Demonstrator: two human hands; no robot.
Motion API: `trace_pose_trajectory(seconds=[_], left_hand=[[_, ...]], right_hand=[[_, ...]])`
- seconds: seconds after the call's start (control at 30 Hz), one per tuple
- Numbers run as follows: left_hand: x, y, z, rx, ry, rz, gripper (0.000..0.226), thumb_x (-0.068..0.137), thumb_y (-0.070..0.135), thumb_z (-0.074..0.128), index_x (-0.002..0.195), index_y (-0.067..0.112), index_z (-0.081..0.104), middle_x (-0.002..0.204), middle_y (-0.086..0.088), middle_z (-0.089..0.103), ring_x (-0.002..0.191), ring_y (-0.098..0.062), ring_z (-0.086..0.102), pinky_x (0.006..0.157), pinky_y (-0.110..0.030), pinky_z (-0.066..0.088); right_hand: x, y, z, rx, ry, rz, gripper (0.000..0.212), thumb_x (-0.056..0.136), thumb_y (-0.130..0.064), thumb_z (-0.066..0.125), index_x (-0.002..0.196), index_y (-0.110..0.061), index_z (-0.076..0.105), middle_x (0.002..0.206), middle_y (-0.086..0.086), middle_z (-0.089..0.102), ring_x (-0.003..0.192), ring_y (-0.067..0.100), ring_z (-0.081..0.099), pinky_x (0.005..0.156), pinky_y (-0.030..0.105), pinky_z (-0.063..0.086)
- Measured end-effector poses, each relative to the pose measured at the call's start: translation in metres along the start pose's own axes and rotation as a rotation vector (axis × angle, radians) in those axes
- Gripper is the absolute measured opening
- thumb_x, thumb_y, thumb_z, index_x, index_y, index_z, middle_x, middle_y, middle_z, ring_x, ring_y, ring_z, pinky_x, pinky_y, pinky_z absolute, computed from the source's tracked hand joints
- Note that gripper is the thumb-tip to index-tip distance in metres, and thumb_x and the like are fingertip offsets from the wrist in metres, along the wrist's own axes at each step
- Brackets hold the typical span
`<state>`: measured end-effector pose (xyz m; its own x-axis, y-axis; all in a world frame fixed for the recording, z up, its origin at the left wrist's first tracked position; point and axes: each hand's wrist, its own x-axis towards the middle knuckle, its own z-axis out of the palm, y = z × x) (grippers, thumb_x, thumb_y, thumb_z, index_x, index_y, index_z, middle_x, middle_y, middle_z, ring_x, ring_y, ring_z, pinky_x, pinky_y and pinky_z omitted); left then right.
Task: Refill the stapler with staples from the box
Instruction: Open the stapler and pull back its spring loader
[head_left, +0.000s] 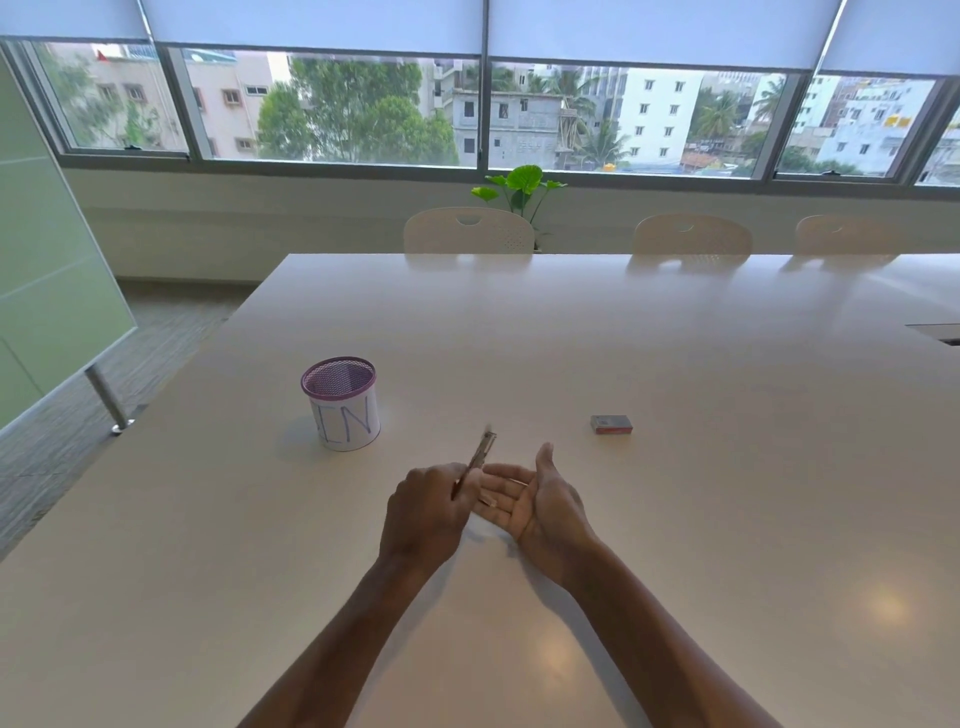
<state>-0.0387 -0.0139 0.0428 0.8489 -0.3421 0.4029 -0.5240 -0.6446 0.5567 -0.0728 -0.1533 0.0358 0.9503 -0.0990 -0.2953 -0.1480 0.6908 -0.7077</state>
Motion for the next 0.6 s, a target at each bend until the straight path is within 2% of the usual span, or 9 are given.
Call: trace_pose_trajectory(seconds=[0.03,0.1,0.13,0.2,0.27,0.37,0.43,0.5,0.6], left_hand=[[0.000,-0.003,0.000,-0.108,0.003,-0.061,0.032,0.096,0.030,0.052,0.074,0.013,0.068,0.063,-0.006,0.069,0.059,-0.022,0.064,0.056,-0.033,0.049],[0.001,-0.007,0.002,-0.322,0.023,-0.182,0.032,0.095,0.024,0.056,0.068,0.013,0.069,0.051,-0.001,0.063,0.046,-0.009,0.057,0.050,-0.023,0.046],[0.002,-0.008,0.002,-0.438,0.032,-0.251,0.031,0.096,0.023,0.057,0.070,0.013,0.070,0.049,0.001,0.062,0.043,-0.005,0.053,0.047,-0.018,0.042],[0.003,-0.011,0.003,-0.651,0.045,-0.378,0.028,0.096,0.026,0.057,0.077,0.012,0.073,0.050,0.001,0.063,0.042,-0.005,0.051,0.046,-0.017,0.041],[0.003,-0.012,0.004,-0.799,0.037,-0.454,0.027,0.096,0.029,0.057,0.084,0.010,0.072,0.055,-0.001,0.066,0.044,-0.008,0.054,0.044,-0.019,0.043],[0.003,-0.012,0.005,-0.927,0.025,-0.497,0.025,0.095,0.028,0.058,0.092,0.005,0.067,0.064,-0.008,0.069,0.049,-0.015,0.059,0.045,-0.027,0.046],[0.004,-0.012,0.004,-1.011,0.037,-0.509,0.021,0.095,0.023,0.059,0.094,0.002,0.063,0.066,-0.007,0.072,0.054,-0.018,0.065,0.049,-0.029,0.051],[0.006,-0.012,0.003,-1.081,0.045,-0.514,0.020,0.095,0.022,0.060,0.094,0.002,0.062,0.073,-0.010,0.076,0.062,-0.023,0.071,0.053,-0.028,0.056],[0.008,-0.014,0.001,-1.176,-0.008,-0.487,0.023,0.093,0.021,0.062,0.099,-0.001,0.063,0.089,-0.017,0.077,0.076,-0.031,0.074,0.061,-0.028,0.059]], right_hand=[[0.001,0.001,-0.001,-0.055,0.010,-0.037,0.075,0.099,-0.056,0.024,0.107,0.011,0.058,0.094,0.029,0.072,0.087,0.037,0.073,0.075,0.042,0.062],[0.002,0.001,-0.002,-0.209,0.033,-0.131,0.069,0.101,-0.053,0.028,0.107,0.009,0.059,0.095,0.030,0.073,0.091,0.038,0.073,0.080,0.043,0.060],[0.003,0.002,-0.003,-0.293,0.042,-0.180,0.064,0.102,-0.049,0.030,0.107,0.007,0.060,0.096,0.029,0.073,0.091,0.037,0.073,0.080,0.042,0.060],[0.002,0.002,-0.003,-0.436,0.039,-0.264,0.048,0.103,-0.039,0.038,0.103,0.002,0.064,0.097,0.026,0.073,0.089,0.035,0.073,0.076,0.038,0.058],[0.000,0.000,-0.002,-0.541,0.012,-0.327,0.035,0.101,-0.031,0.047,0.099,-0.003,0.067,0.096,0.024,0.074,0.083,0.030,0.071,0.070,0.034,0.054],[-0.009,-0.004,-0.002,-0.723,-0.060,-0.394,0.033,0.094,-0.036,0.058,0.096,-0.005,0.071,0.090,0.013,0.077,0.073,0.020,0.069,0.063,0.029,0.052],[-0.013,-0.006,-0.002,-0.869,-0.089,-0.433,0.028,0.088,-0.038,0.068,0.092,-0.010,0.073,0.083,0.006,0.077,0.065,0.012,0.066,0.059,0.025,0.050],[-0.014,-0.009,-0.003,-0.975,-0.097,-0.462,0.019,0.082,-0.031,0.077,0.091,-0.014,0.074,0.076,0.002,0.074,0.059,0.009,0.063,0.056,0.021,0.046],[-0.012,-0.012,-0.008,-1.130,-0.074,-0.531,0.010,0.079,-0.019,0.077,0.088,-0.016,0.074,0.065,-0.005,0.067,0.053,0.002,0.052,0.054,0.017,0.040]])
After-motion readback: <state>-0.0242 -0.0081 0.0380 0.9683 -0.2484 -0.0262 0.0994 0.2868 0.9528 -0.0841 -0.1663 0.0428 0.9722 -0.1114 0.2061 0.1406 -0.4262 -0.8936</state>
